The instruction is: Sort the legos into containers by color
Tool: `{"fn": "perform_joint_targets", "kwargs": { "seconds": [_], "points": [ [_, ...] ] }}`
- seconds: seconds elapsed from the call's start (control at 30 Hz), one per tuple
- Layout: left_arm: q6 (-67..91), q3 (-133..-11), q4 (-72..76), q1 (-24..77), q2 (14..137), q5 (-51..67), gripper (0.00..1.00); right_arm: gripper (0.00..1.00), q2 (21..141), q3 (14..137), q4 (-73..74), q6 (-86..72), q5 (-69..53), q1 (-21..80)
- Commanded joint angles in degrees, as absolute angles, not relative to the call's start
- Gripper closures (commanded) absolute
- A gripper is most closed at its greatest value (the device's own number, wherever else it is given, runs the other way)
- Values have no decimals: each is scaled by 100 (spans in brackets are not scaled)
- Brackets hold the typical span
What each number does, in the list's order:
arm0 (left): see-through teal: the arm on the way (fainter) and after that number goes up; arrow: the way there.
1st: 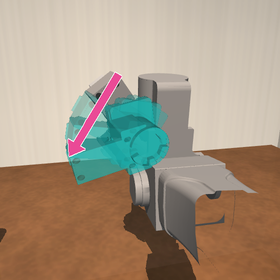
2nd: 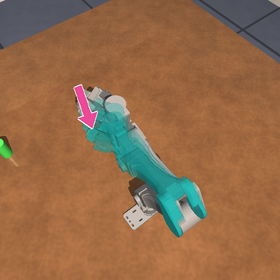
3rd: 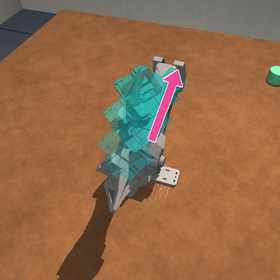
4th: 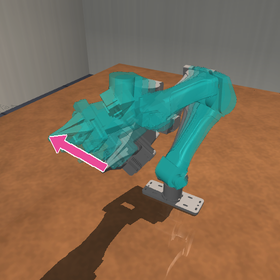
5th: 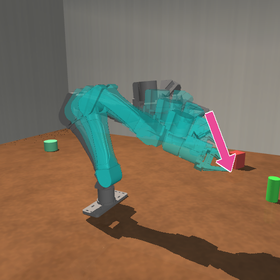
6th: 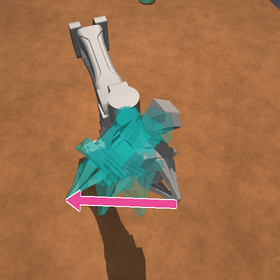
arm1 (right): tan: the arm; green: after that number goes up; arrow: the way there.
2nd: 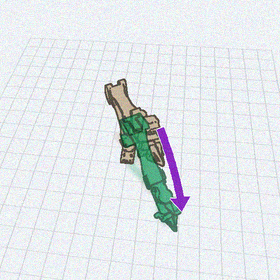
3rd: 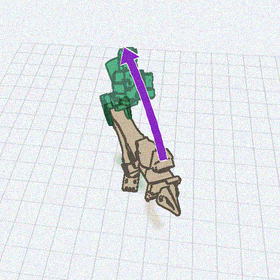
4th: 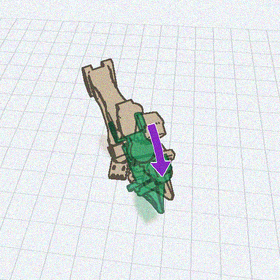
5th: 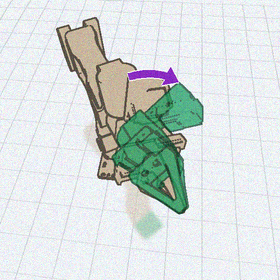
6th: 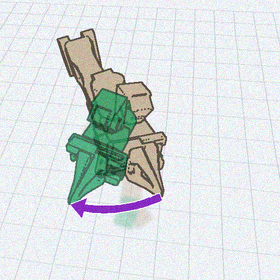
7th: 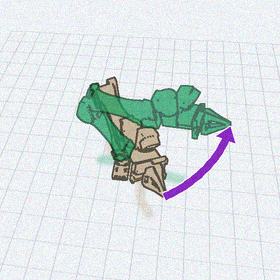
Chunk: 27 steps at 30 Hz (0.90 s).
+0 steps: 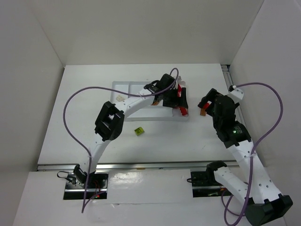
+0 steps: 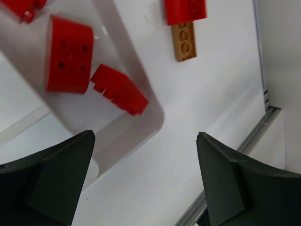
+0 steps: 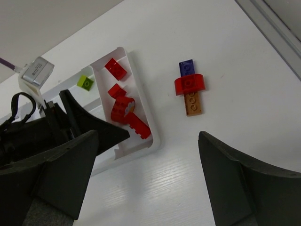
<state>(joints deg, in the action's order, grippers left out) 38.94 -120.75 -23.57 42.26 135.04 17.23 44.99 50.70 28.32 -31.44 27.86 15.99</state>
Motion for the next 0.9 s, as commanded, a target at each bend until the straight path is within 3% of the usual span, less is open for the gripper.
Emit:
{"fn": "perform_joint_targets", "kwargs": {
  "seconds": [0.0,0.27,0.47,0.87],
  "points": [
    [3657,-11630,-2312,4236,12563,1372,0,7,4562,5309,2813,-3094,2839,1635],
    [2972,-8320,-2618,4298,9840,125,3,7,4790,5309,2698,-3041,2681,1635],
    [2313,-6289,-2506,4412,8659,-475,1,7,5141,5309,2479,-3041,2356,1635],
    [1934,-5678,-2039,4412,8920,-958,0,7,5414,5370,2268,-2988,2101,1635]
  ]
}}
